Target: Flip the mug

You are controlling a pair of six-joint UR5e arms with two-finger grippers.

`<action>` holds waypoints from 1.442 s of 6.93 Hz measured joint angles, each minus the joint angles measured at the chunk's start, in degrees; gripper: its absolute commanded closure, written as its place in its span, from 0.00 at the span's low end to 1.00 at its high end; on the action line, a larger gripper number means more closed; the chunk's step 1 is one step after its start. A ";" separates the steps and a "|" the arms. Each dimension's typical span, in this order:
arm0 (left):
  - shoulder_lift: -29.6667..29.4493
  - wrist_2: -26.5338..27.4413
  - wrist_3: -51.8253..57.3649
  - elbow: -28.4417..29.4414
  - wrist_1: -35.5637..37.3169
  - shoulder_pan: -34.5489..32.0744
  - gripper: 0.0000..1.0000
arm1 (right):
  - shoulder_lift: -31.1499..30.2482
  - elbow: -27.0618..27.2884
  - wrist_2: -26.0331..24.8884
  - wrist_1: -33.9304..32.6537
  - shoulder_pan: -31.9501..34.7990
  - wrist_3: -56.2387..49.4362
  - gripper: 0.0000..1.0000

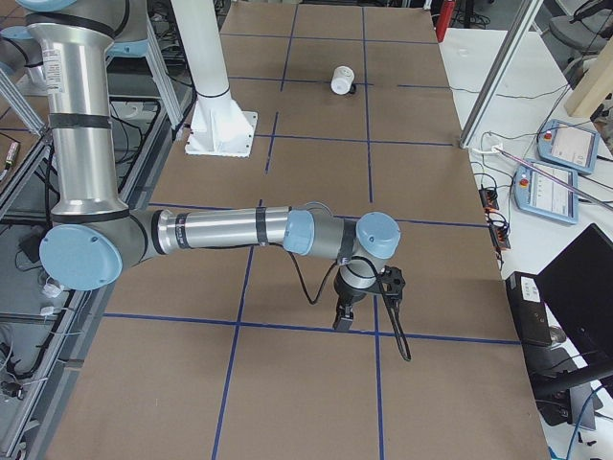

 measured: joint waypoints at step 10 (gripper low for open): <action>-3.37 -0.69 -29.70 3.36 -41.10 15.35 0.00 | 0.01 0.00 0.00 0.00 0.00 0.00 0.00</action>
